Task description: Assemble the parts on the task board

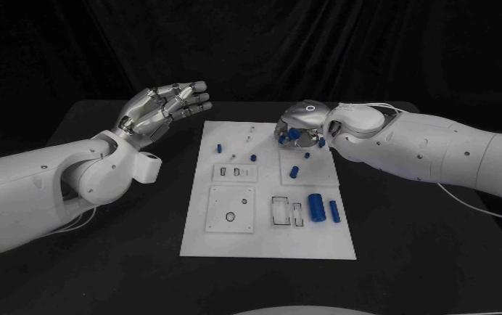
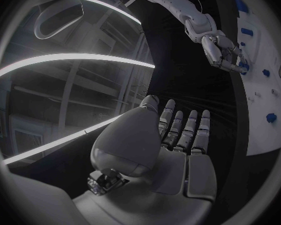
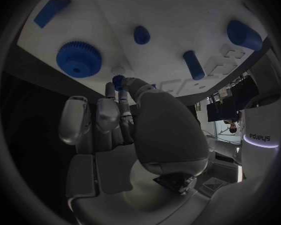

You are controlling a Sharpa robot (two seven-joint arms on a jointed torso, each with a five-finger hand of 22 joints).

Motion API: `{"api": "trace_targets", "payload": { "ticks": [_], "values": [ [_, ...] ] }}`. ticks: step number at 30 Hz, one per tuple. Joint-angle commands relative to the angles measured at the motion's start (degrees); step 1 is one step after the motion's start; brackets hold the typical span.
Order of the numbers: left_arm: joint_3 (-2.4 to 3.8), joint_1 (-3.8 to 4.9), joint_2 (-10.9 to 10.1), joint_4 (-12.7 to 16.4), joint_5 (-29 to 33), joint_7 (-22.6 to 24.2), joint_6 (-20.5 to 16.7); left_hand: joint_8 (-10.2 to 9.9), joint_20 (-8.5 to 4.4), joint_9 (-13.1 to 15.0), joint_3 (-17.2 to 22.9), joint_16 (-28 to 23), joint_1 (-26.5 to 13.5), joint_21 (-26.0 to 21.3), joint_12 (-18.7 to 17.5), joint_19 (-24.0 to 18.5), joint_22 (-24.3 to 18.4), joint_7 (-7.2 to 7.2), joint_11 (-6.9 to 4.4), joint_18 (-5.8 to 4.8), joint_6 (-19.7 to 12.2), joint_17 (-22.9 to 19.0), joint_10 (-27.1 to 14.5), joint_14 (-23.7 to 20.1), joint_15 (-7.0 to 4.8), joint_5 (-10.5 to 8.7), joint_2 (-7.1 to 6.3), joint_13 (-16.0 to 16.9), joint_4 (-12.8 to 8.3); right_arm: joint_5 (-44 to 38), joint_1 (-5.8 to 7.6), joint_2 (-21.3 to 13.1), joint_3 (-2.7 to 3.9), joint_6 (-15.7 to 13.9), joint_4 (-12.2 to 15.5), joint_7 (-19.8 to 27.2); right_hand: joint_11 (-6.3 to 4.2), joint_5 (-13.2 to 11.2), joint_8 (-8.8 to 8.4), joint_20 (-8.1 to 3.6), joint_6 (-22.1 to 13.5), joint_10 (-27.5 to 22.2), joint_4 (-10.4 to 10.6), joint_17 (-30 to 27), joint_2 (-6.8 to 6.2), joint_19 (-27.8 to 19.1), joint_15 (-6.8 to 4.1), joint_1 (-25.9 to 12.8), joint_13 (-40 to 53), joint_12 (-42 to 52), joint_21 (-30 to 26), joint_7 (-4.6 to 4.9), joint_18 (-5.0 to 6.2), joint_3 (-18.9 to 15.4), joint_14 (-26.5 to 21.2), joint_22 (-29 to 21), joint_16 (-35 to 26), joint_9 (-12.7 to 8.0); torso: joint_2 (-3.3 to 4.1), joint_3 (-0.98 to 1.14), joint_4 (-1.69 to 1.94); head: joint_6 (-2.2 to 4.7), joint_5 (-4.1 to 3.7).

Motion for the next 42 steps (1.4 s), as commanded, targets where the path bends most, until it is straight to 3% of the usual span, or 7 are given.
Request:
{"api": "trace_targets", "payload": {
  "ticks": [1,9,17,31,37,39,42],
  "values": [
    [0.06,0.16,0.1,0.1,0.1,0.3,0.2,0.4,0.02,0.1,0.4,0.4,0.4,0.3,0.5,0.6,0.1,0.72,0.09,-0.36,0.5,0.1,0.4,0.5,-0.11,0.28,-0.07,0.1,0.1,0.5,0.92,0.4,0.08,-1.8,0.5,-0.1,0.26,0.0,0.39,-0.26,0.3,0.4,-0.3,0.0,0.06,0.3,-0.38,0.5,0.1,0.1,0.3,0.15,-0.90,0.0,0.1,0.0,0.1,0.1,0.02,-0.02,-0.02,0.09,0.06],
    [0.06,0.16,0.2,-0.2,-1.1,0.1,-0.2,0.5,0.01,0.1,0.5,0.6,0.4,0.3,0.7,0.5,0.0,0.77,0.14,-0.42,0.6,0.1,0.7,0.6,-0.09,0.28,-0.20,0.1,0.0,0.5,2.24,3.3,0.08,-0.7,-1.2,0.0,0.22,-0.4,0.47,-0.26,0.2,0.5,-0.4,0.4,0.05,0.7,-0.36,0.4,0.1,0.1,0.9,0.17,-1.11,0.0,0.2,0.8,0.3,0.3,0.10,-0.14,0.04,0.05,0.47],
    [0.06,0.16,0.7,-0.5,-1.3,0.0,-0.2,0.5,0.00,0.1,0.6,0.6,0.4,0.3,0.8,0.5,0.0,0.79,0.17,-0.44,0.7,0.1,0.8,0.7,-0.09,0.28,-0.23,0.1,0.0,0.9,2.47,8.5,0.09,1.0,-7.0,-0.3,0.24,-1.2,0.69,-0.24,0.2,0.8,-0.5,0.5,0.08,0.8,-0.33,0.3,0.2,0.1,1.0,0.28,-1.16,0.0,0.2,1.0,0.3,0.7,0.21,-0.03,0.27,-0.04,0.30],
    [0.06,0.16,1.1,-0.8,-1.4,-0.1,-0.5,0.4,-0.05,-0.1,0.8,0.1,0.5,-0.3,0.4,-0.5,-0.5,0.65,0.14,-0.52,0.3,-0.1,0.7,0.0,-0.27,0.21,-0.65,0.0,0.0,1.9,2.43,13.0,0.10,1.0,-13.0,-0.8,0.31,-2.0,0.56,-0.19,-0.4,1.2,-0.7,0.6,0.13,0.9,-0.25,0.3,0.2,0.1,1.2,0.39,-1.27,0.2,0.1,1.5,0.3,0.9,0.78,0.04,1.07,0.42,-0.23],
    [0.06,0.16,1.1,-1.0,-1.4,0.0,-0.6,-2.5,0.00,-0.7,1.2,-0.4,-0.5,-0.9,-2.0,-1.6,-1.1,-2.95,1.52,-0.63,-6.7,-0.2,-0.5,-1.5,-0.11,0.07,-1.24,-0.2,0.1,2.0,2.42,13.5,0.10,0.9,-13.5,-0.9,0.35,-2.2,0.48,-0.16,-0.6,1.2,-0.6,0.6,0.18,0.9,-0.21,0.2,0.2,0.1,1.2,0.42,-1.28,0.2,0.1,1.6,0.3,1.0,1.04,0.05,1.46,0.66,-0.81],
    [0.06,0.16,1.2,-1.0,-1.4,0.0,-0.6,-4.4,0.01,-1.1,1.2,-0.8,-1.0,-1.1,-2.7,-2.1,-1.4,-4.97,2.51,-0.73,-10.8,-0.3,-0.9,-2.3,-0.04,-0.03,-1.40,-0.3,0.1,2.0,2.39,13.7,0.10,0.9,-13.7,-0.9,0.40,-2.3,0.42,-0.14,-0.8,1.2,-0.6,0.6,0.24,0.9,-0.17,0.1,0.2,0.0,1.3,0.43,-1.30,0.3,0.0,1.6,0.3,1.0,1.13,0.06,1.59,0.81,-1.04],
    [0.06,0.16,1.2,-1.1,-1.4,0.0,-0.6,-4.9,0.01,-1.2,1.3,-0.9,-1.1,-1.1,-2.8,-2.2,-1.4,-5.47,2.69,-0.74,-11.9,-0.3,-1.0,-2.5,-0.02,-0.03,-1.44,-0.2,0.1,2.6,2.28,13.9,0.10,0.8,-13.9,-0.8,0.41,-2.3,0.37,-0.12,-0.9,1.2,-0.6,0.6,0.27,0.9,-0.15,0.1,0.2,0.0,1.3,0.43,-1.32,0.3,0.0,1.7,0.3,1.1,1.20,0.06,1.79,0.98,-1.25]
  ]
}}
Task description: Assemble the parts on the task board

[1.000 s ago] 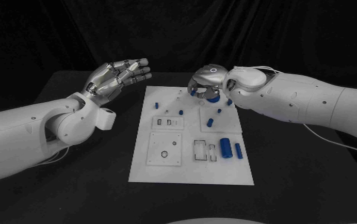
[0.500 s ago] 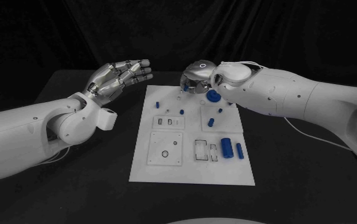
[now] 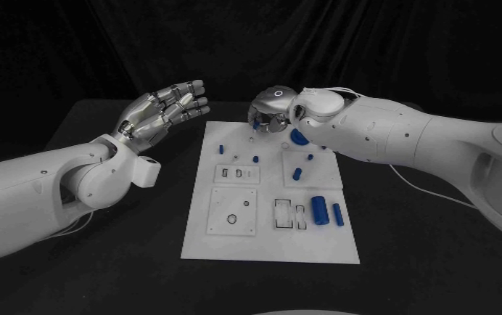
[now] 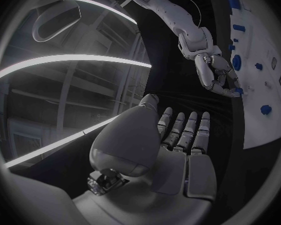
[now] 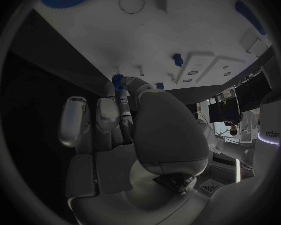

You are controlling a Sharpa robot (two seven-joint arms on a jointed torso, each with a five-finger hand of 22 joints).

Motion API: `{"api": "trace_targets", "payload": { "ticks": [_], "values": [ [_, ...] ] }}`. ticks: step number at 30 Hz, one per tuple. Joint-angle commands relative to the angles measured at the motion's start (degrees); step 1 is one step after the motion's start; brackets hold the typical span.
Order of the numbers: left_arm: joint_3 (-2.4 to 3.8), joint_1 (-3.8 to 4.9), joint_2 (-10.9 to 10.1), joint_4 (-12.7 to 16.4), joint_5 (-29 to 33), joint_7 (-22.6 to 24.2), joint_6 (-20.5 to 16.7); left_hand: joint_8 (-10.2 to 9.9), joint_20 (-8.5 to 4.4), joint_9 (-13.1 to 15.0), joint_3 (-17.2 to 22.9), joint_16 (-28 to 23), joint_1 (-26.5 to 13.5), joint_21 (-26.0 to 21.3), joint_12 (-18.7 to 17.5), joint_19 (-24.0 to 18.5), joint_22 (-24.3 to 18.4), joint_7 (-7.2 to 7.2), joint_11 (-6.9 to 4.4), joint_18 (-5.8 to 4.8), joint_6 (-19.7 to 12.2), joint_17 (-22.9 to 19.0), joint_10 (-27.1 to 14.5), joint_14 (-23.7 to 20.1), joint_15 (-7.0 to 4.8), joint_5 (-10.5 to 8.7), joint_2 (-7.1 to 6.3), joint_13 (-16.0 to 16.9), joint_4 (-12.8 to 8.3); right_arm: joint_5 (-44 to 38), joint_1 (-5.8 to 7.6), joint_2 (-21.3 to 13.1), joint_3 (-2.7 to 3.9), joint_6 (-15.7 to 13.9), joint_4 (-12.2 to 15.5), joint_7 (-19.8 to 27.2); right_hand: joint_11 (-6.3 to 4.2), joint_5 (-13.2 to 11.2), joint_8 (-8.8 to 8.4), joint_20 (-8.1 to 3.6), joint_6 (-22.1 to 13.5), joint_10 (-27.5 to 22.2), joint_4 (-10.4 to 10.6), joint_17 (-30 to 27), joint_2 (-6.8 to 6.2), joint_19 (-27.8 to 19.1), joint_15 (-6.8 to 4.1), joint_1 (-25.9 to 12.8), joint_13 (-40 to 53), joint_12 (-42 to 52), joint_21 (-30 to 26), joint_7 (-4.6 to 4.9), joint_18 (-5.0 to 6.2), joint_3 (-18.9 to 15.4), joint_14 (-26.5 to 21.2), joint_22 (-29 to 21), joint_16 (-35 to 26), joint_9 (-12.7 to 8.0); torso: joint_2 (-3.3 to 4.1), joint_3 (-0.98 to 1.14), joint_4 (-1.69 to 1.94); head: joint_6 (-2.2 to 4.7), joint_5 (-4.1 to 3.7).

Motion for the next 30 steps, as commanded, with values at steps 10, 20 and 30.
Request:
{"api": "trace_targets", "payload": {
  "ticks": [10,20,30],
  "values": [
    [0.06,0.16,0.2,0.0,0.0,0.6,-0.3,-2.5,0.03,-0.5,0.2,-1.6,-0.6,-0.6,-1.9,-1.1,-0.5,-2.09,0.25,-0.88,-5.7,-0.3,-1.0,-2.1,-0.24,-0.25,-0.66,-0.2,-0.2,1.5,-0.28,0.6,0.04,0.9,-0.9,-0.7,0.26,-0.6,-0.43,0.26,-1.2,0.1,-0.4,-0.5,0.06,0.0,0.26,0.0,0.0,-0.5,0.2,0.07,-0.36,0.3,-0.6,0.0,0.0,0.2,0.11,-0.03,0.32,-0.02,-0.27],
    [0.06,0.16,0.2,0.0,0.0,0.4,0.0,-1.7,0.03,-0.1,0.3,-1.4,-0.8,-0.5,-1.9,-1.0,-0.5,-0.60,0.36,-0.83,-3.4,-0.2,-1.3,-2.3,-0.24,-0.19,-0.55,-0.2,-0.1,1.6,-0.40,0.7,0.04,1.7,-1.0,-1.1,0.54,-0.7,-0.52,0.45,-1.4,-0.4,-0.6,-1.0,0.03,-0.2,0.49,0.1,-0.1,-1.0,0.0,0.05,-0.34,0.6,-1.0,0.0,-0.3,0.4,0.11,-0.04,0.26,-0.21,-0.19],
    [0.06,0.16,0.1,0.0,0.0,0.2,0.1,-1.5,0.03,0.0,0.3,-1.3,-0.8,-0.4,-1.7,-0.9,-0.5,-0.30,0.39,-0.80,-2.8,-0.2,-1.2,-2.3,-0.22,-0.19,-0.54,-0.1,-0.1,1.6,-0.43,0.3,0.03,2.0,-1.1,-1.3,0.63,-0.6,-0.49,0.52,-1.4,-0.6,-0.7,-1.2,-0.02,-0.3,0.56,0.1,-0.2,-1.2,0.0,0.06,-0.33,0.7,-1.2,0.0,-0.4,0.5,0.11,0.00,0.23,-0.19,-0.35]
  ]
}}
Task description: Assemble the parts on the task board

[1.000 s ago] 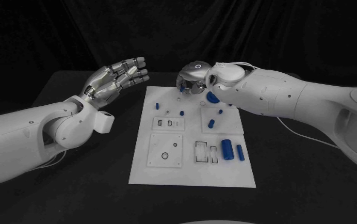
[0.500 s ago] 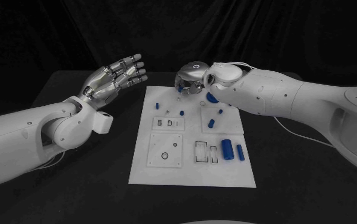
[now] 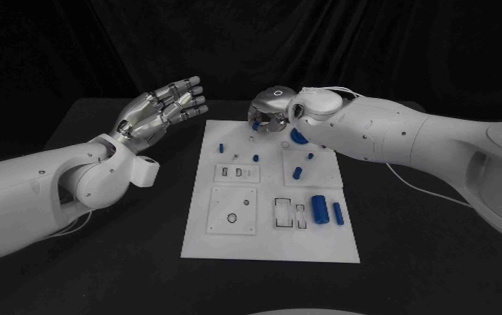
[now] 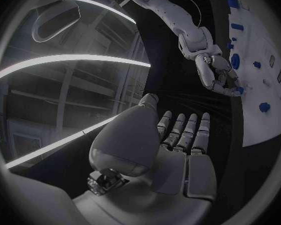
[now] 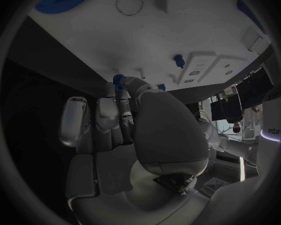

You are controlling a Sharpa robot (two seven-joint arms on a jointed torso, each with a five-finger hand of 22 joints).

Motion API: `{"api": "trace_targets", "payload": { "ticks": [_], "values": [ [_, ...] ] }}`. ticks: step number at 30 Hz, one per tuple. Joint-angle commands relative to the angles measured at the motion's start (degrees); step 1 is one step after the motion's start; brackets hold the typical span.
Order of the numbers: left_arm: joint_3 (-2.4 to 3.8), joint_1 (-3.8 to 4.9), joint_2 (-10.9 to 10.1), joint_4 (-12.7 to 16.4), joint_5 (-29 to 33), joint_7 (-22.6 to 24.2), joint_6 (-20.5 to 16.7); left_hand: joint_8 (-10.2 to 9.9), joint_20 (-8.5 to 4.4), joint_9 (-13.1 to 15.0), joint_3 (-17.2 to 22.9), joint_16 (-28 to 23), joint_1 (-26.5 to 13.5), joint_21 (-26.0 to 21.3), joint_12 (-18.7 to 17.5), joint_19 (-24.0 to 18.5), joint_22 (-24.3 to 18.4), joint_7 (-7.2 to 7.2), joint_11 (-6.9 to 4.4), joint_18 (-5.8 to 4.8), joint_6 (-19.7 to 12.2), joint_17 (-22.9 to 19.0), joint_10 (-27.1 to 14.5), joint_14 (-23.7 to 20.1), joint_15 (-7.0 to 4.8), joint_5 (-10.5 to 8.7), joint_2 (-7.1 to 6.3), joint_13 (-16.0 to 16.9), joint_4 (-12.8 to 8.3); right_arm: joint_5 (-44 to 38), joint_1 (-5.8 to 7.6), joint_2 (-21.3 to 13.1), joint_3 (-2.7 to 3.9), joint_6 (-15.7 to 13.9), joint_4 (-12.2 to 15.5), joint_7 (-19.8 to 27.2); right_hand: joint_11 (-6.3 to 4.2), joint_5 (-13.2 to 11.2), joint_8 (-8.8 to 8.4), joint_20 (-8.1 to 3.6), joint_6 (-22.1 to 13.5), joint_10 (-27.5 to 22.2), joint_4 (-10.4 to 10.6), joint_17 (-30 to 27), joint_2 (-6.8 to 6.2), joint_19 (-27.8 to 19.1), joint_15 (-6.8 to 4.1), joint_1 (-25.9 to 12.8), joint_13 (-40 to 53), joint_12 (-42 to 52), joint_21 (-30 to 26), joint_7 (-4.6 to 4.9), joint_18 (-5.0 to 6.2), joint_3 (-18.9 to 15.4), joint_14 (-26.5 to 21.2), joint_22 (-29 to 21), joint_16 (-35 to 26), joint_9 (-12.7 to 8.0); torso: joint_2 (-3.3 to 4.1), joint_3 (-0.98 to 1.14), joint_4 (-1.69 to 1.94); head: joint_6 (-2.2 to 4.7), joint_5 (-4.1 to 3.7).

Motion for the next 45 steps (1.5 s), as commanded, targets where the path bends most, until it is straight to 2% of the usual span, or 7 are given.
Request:
{"api": "trace_targets", "payload": {
  "ticks": [1,20,28,33,37,44,45],
  "values": [
    [0.06,0.16,0.1,0.1,0.1,0.4,0.3,0.3,-0.08,0.1,0.3,0.1,-0.3,0.0,0.0,-0.1,0.0,0.00,0.03,-0.81,0.6,0.0,-0.4,-0.4,-0.02,-0.19,-0.09,0.0,-0.1,0.0,-0.13,-0.1,0.02,0.8,-0.1,-1.1,0.33,-0.2,-0.27,0.32,-0.5,-0.3,-0.2,-0.3,-0.02,-0.2,0.09,0.1,-0.1,-0.3,-0.4,-0.03,-0.30,0.2,-0.5,-0.2,-0.4,0.1,-0.01,0.02,-0.04,0.04,-0.14],
    [0.06,0.16,0.0,0.2,0.1,0.1,0.3,0.9,-0.08,0.2,0.5,0.3,-0.3,0.2,0.2,0.0,0.0,0.72,-0.03,-0.76,2.1,0.0,-0.4,-0.4,0.05,-0.10,0.03,0.0,-0.2,0.0,-0.31,0.0,0.02,1.4,0.0,-1.6,1.49,-4.1,-3.86,1.22,-6.1,-4.7,0.3,-1.5,-0.53,-1.4,1.12,-1.2,-1.3,-4.2,-1.4,-1.76,-0.04,1.2,-1.8,-0.5,-1.0,-1.2,-0.03,-0.02,-0.04,-0.41,-0.14],
    [0.06,0.16,-0.1,0.1,0.1,0.0,0.5,1.2,-0.08,0.3,0.7,0.4,-0.1,0.2,0.5,0.1,0.0,1.09,0.02,-0.75,2.8,0.0,-0.3,-0.4,0.05,0.00,0.17,0.1,-0.2,0.7,-0.32,-1.3,0.02,-2.9,0.8,-0.6,2.36,-9.1,-7.02,2.37,-36.7,-15.3,0.5,-5.6,0.37,-4.1,1.98,0.1,-3.9,-11.9,-4.7,-7.80,0.66,-5.0,-5.2,-2.3,-3.3,-14.5,-0.02,-0.04,-0.01,-0.27,-0.15],
    [0.05,0.15,-0.4,0.2,0.1,0.0,0.6,1.4,-0.08,0.4,0.9,0.4,0.0,0.2,0.7,0.1,-0.1,1.34,0.10,-0.75,3.4,0.0,-0.2,-0.4,0.04,0.03,0.24,0.1,-0.2,2.4,-0.17,-4.6,0.02,-6.7,3.9,0.9,2.55,-9.2,-6.57,2.53,-34.8,-13.4,1.3,-12.5,1.07,-7.2,2.19,1.1,-3.7,-11.0,-8.7,-7.32,1.62,-6.1,-8.5,-5.5,-7.8,-14.8,-0.09,-0.01,-0.03,0.00,-0.06],
    [0.05,0.15,-0.8,0.3,0.1,0.0,0.5,1.4,-0.08,0.4,1.0,1.1,0.1,0.2,1.1,0.1,-0.1,1.36,0.22,-0.75,3.5,0.1,-0.1,0.0,0.10,0.07,0.25,0.1,-0.3,3.1,0.49,-8.6,0.01,-7.9,7.9,1.2,2.91,-8.9,-4.16,3.10,-20.7,-5.7,2.1,-23.1,1.96,-20.0,2.88,2.0,-2.5,-6.5,-27.8,-4.55,5.34,-4.7,-15.2,-20.9,-19.3,-12.6,-0.15,0.04,-0.09,0.29,-0.32],
    [0.05,0.14,-1.3,0.3,0.1,0.1,0.3,1.2,-0.07,0.2,1.1,1.7,0.2,0.2,1.6,0.1,-0.1,0.62,0.83,-0.79,2.8,0.2,0.2,0.5,0.20,0.08,0.04,0.2,-0.3,3.5,1.51,-16.0,0.00,-8.2,15.3,0.2,-1.55,-12.1,-1.11,1.94,-8.8,8.2,3.3,-24.7,1.24,-11.1,1.14,1.2,5.2,7.0,-20.3,-1.73,3.32,-4.5,-12.9,-13.4,-23.9,-10.6,-0.28,0.04,-0.20,0.46,-0.47],
    [0.04,0.14,-1.3,0.3,0.1,0.2,0.2,1.2,-0.07,0.2,1.1,1.7,0.2,0.2,1.6,0.1,-0.1,0.62,0.83,-0.79,2.8,0.2,0.2,0.5,0.20,0.08,0.04,0.2,-0.3,3.5,1.60,-17.1,0.00,-8.1,16.2,-0.1,-3.18,-13.9,0.06,0.65,-5.5,11.4,4.2,-11.8,0.84,-4.9,-0.38,-0.4,11.0,14.8,-11.9,-1.62,1.49,-5.7,-5.7,-6.1,-13.9,-9.9,-0.32,0.04,-0.28,0.46,-0.45]
  ]
}}
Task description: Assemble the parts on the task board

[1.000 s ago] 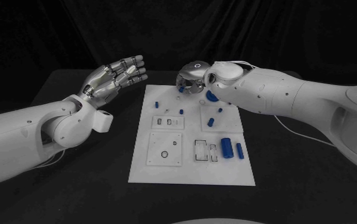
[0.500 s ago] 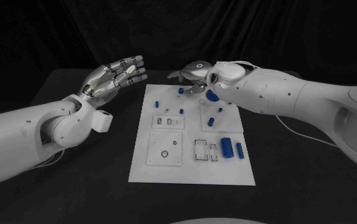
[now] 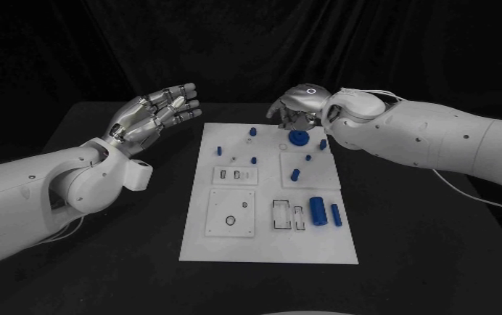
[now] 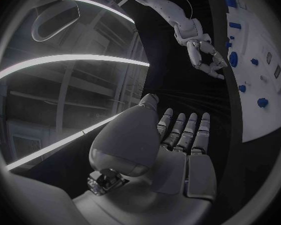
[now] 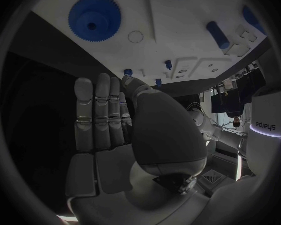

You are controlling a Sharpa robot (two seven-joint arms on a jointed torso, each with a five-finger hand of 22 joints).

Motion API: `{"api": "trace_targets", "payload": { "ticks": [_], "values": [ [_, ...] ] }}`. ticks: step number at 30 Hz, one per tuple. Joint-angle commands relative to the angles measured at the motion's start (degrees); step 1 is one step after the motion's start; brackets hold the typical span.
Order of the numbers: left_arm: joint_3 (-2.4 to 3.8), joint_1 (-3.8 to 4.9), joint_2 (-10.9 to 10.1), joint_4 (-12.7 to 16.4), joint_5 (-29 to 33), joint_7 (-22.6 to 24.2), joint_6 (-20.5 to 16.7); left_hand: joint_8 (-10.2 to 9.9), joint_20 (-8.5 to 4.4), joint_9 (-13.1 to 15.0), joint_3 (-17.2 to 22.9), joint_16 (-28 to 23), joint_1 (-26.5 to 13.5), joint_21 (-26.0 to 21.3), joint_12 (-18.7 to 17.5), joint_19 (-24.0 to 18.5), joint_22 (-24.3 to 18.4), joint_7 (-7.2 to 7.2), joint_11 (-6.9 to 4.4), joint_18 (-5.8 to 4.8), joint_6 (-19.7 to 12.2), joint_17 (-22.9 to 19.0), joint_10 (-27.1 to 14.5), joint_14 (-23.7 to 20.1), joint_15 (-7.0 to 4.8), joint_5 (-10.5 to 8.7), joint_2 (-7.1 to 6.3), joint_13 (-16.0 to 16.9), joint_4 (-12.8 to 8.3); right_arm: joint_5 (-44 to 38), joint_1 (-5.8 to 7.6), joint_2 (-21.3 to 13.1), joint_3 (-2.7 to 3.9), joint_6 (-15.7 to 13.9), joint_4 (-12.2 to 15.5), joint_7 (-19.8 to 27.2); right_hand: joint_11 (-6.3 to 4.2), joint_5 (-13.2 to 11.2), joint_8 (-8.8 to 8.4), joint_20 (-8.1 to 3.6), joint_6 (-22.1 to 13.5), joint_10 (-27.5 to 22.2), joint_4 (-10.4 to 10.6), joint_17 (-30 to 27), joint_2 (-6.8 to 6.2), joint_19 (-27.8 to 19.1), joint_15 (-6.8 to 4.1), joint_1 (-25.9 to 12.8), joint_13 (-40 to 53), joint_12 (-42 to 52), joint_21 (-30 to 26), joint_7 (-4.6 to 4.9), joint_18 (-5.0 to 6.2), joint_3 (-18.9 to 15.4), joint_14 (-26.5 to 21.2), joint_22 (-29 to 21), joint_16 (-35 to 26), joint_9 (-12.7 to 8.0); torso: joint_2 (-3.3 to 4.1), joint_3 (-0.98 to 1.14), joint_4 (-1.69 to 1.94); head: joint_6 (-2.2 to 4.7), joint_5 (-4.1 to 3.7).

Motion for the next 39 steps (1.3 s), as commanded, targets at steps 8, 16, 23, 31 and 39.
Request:
{"api": "trace_targets", "payload": {
  "ticks": [8,16,23,31,39],
  "values": [
    [0.06,0.12,-0.1,0.0,0.1,0.6,0.5,0.2,-0.08,0.0,0.4,0.6,0.2,0.2,0.9,0.1,-0.1,-0.59,0.39,-0.81,0.3,0.1,0.2,0.4,-0.02,0.10,0.07,0.2,-0.1,0.9,0.48,-6.1,0.00,-1.4,5.2,-4.9,-3.88,-1.4,0.45,-4.06,6.9,24.8,5.8,63.2,-0.20,19.2,-4.03,-6.8,70.8,59.7,28.5,-0.02,-7.42,-5.9,23.0,25.4,42.8,5.6,-0.59,-0.18,-0.73,-0.51,0.73],
    [0.06,0.08,-0.1,-0.2,0.1,0.4,1.0,0.3,-0.09,0.0,0.6,0.9,0.3,0.2,1.3,0.0,-0.1,-0.48,0.59,-0.81,0.6,0.2,0.4,0.6,-0.03,0.15,0.22,0.2,-0.1,1.0,0.07,-6.9,0.00,2.0,4.4,-8.3,-2.98,2.3,1.55,-3.75,4.1,24.8,8.1,63.2,0.08,22.5,-3.45,-9.0,70.8,59.7,32.8,1.06,-8.82,-7.0,23.0,29.0,42.8,10.3,-0.63,-0.14,-1.30,-0.98,1.32],
    [0.05,0.07,0.1,-0.4,0.1,0.3,1.3,0.3,-0.09,0.0,0.7,1.2,0.4,0.2,1.5,0.1,-0.1,-0.43,0.64,-0.82,0.7,0.2,0.5,0.9,0.01,0.20,0.30,0.2,-0.1,1.0,-1.06,-6.6,0.00,3.9,3.2,-9.9,-2.20,3.7,0.74,-3.18,1.0,24.8,7.3,63.2,0.24,22.5,-2.75,-8.3,70.8,59.7,32.8,1.99,-8.82,-6.6,23.0,29.0,42.8,11.1,-0.54,-0.04,-1.17,-1.11,1.20],
    [0.05,0.07,0.1,-0.5,0.1,0.3,1.5,0.3,-0.08,0.0,0.7,1.3,0.4,0.2,1.6,0.0,-0.1,-0.40,0.66,-0.83,0.7,0.2,0.5,0.9,0.03,0.22,0.32,0.2,-0.1,0.9,-1.92,-6.0,0.00,5.4,1.9,-10.4,-1.28,3.2,-1.13,-2.42,-2.3,24.8,6.1,63.2,-0.58,22.5,-1.98,-7.3,70.8,59.7,32.8,3.05,-8.82,-6.4,23.0,29.0,42.8,10.1,-0.63,-0.20,-1.12,-1.22,1.02],
    [0.05,0.07,0.2,-0.6,0.1,0.2,1.7,0.3,-0.08,0.0,0.7,1.3,0.4,0.2,1.6,0.0,-0.1,-0.40,0.66,-0.83,0.7,0.2,0.5,0.9,0.03,0.22,0.32,0.2,-0.1,0.9,-2.71,-5.2,0.00,4.4,0.9,-9.7,-0.88,-0.6,-1.57,-1.93,-2.5,24.8,6.5,63.2,-1.33,22.5,-1.58,-6.8,70.8,59.7,32.8,3.43,-8.82,-6.8,23.0,29.0,42.8,9.0,-0.72,-0.20,-1.12,-1.32,0.86]
  ]
}}
